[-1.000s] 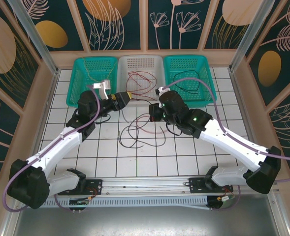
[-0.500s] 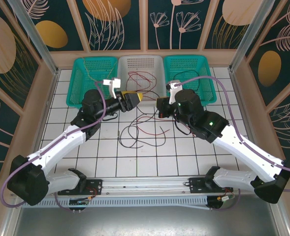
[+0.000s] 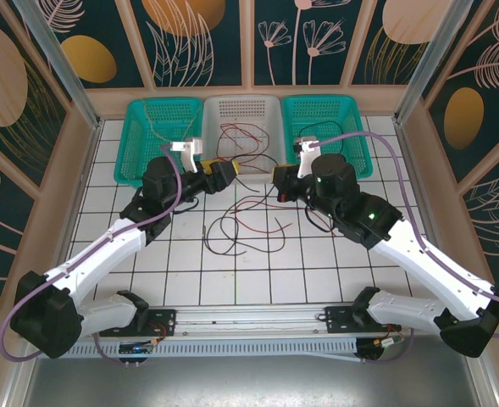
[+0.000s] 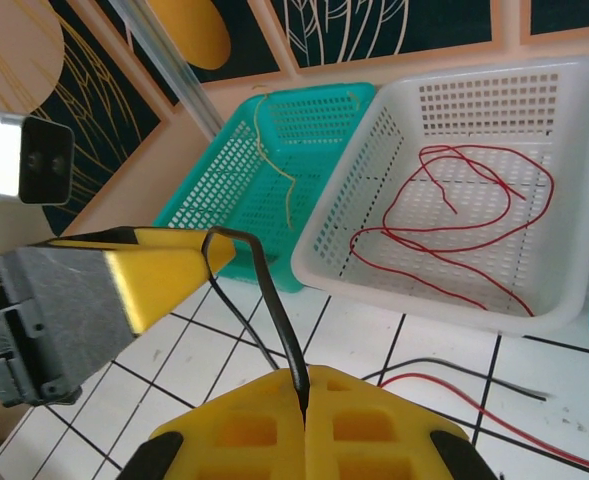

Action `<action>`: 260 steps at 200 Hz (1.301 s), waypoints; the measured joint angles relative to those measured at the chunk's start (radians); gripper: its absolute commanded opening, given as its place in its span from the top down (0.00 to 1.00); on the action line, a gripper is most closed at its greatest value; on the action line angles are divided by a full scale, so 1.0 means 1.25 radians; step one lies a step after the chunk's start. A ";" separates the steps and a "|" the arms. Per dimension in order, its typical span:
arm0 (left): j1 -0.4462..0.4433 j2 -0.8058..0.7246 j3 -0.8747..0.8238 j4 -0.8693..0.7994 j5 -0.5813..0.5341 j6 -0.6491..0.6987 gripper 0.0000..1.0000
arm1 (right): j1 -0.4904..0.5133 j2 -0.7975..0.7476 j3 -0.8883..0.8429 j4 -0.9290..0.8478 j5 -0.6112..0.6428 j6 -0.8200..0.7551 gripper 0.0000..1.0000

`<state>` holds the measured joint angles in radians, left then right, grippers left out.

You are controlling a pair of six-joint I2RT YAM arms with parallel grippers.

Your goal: Untangle the cables

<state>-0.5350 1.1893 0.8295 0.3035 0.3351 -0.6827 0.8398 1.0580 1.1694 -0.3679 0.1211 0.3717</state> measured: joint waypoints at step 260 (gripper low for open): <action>-0.003 0.076 0.189 -0.149 -0.161 0.200 1.00 | 0.094 0.153 -0.042 0.040 -0.142 -0.048 1.00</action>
<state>-0.5388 1.2846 1.0660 0.1177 0.1345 -0.4324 0.9569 1.2488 1.1164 -0.3176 -0.0566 0.3119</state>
